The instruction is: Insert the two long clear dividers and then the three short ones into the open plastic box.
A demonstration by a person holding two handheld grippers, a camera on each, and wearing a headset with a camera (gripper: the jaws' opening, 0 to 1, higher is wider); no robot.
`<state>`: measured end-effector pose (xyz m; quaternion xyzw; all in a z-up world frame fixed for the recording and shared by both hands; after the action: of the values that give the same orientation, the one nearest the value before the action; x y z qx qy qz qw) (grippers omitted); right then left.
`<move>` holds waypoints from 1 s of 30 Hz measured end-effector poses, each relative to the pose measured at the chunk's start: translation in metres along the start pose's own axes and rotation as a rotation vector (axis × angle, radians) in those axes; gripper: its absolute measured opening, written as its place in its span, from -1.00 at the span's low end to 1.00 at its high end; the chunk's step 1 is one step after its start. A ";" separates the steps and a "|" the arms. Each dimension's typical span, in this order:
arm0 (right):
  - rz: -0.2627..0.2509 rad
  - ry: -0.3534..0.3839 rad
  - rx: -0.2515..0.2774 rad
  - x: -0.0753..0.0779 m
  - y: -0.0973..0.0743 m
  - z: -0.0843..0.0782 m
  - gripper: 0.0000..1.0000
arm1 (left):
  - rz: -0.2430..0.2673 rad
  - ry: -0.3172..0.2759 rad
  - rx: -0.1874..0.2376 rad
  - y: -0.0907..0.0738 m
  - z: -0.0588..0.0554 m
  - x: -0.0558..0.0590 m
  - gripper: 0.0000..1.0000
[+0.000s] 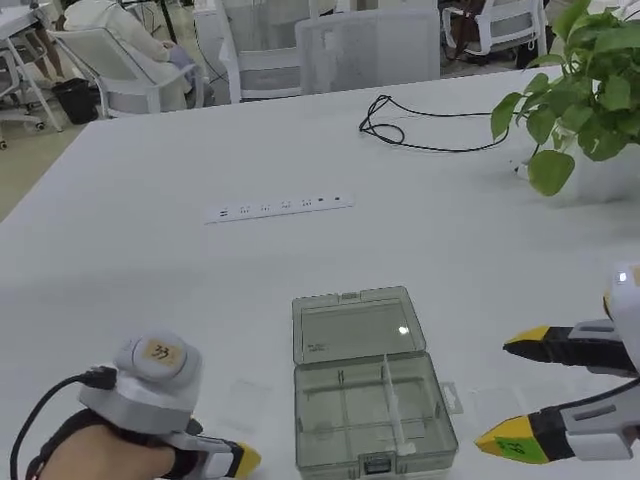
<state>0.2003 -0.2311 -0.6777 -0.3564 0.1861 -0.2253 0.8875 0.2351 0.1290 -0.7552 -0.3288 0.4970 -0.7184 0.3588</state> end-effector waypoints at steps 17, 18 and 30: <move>-0.027 0.019 0.039 0.001 -0.014 -0.009 0.51 | 0.115 0.006 -0.062 0.005 0.004 0.002 -0.20; -0.028 0.021 0.043 0.001 -0.014 -0.009 0.51 | 0.115 0.002 -0.064 0.005 0.004 0.002 -0.21; -0.035 0.036 0.060 0.000 -0.016 -0.010 0.50 | 0.113 -0.019 -0.094 0.004 0.006 -0.002 -0.36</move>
<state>0.1911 -0.2467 -0.6731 -0.3287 0.1890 -0.2527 0.8902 0.2421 0.1266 -0.7579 -0.3234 0.5445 -0.6699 0.3876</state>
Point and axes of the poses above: the centre of the closed fingertips' face, and the gripper's own axes: y roughly forward along the fingers, x roughly to its right, z roughly out of its top, the point moved 10 cm from there along -y, roughly backward along the fingers, and after that the axes turned 10 degrees about -x, right-handed, at the moved point
